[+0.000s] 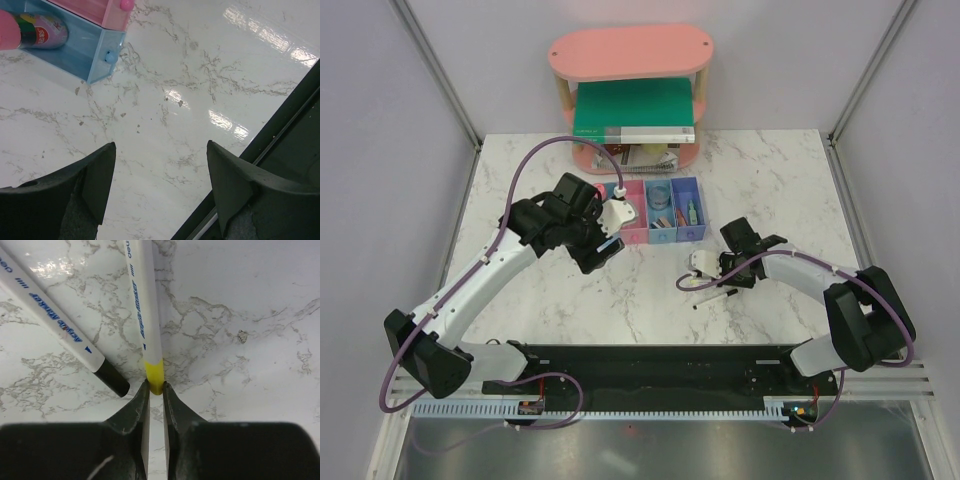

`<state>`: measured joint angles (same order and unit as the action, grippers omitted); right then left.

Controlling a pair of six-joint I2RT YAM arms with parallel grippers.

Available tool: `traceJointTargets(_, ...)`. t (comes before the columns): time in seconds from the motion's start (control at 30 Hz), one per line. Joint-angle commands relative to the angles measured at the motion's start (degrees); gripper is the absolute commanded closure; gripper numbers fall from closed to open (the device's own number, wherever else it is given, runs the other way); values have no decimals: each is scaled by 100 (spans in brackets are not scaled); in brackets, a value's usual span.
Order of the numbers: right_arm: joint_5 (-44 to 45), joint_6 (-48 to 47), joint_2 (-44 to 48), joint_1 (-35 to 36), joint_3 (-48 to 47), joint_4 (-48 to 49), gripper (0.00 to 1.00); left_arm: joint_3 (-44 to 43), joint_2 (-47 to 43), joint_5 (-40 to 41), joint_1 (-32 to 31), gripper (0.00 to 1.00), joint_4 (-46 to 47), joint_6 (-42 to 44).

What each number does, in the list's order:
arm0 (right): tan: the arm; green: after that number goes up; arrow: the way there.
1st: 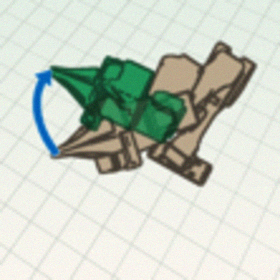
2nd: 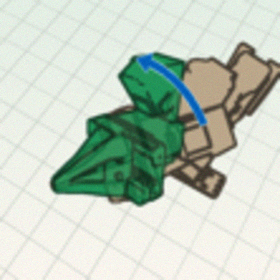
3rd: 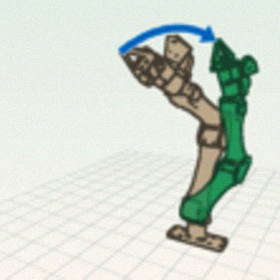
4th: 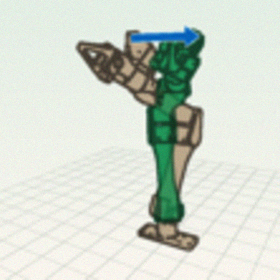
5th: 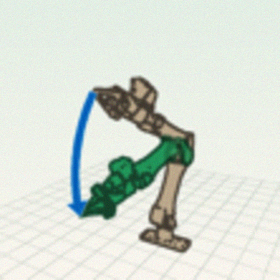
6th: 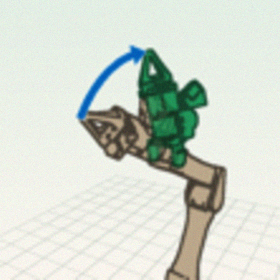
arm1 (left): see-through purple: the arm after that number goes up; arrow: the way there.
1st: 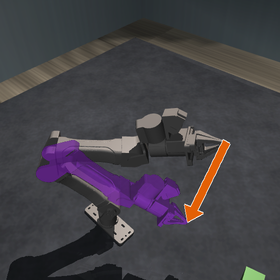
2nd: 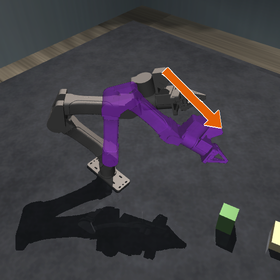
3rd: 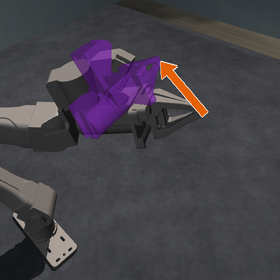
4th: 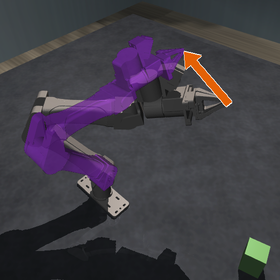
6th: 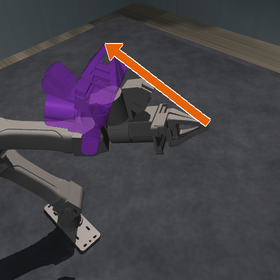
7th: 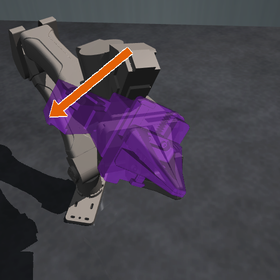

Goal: Sort the stationery into containers
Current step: Pick up the pen from the center of the board.

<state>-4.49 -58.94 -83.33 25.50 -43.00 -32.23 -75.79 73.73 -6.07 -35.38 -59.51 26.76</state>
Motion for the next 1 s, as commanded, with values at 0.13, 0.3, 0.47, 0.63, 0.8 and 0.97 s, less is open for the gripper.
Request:
traceJointTargets(0.13, -219, -91, 168, 26, -173, -389, 53, 38, -175, 0, 66, 20, 132, 145)
traceJointTargets(0.3, -359, -153, 107, 43, -357, -460, 44, 64, -166, 27, 83, 20, 141, 145)
traceJointTargets(0.47, -447, -57, -201, 140, -577, -425, 44, 47, -166, 35, 110, 20, 141, 136)
traceJointTargets(0.63, -500, 93, -517, 342, -692, -275, 44, 20, -158, 53, 119, 20, 141, 154)
traceJointTargets(0.8, -526, 242, -807, 509, -666, -56, 50, 55, -158, 44, 127, 20, 141, 145)
traceJointTargets(0.97, -483, 479, -974, 640, -604, 120, 85, 73, -184, 35, 154, 20, 158, 136)
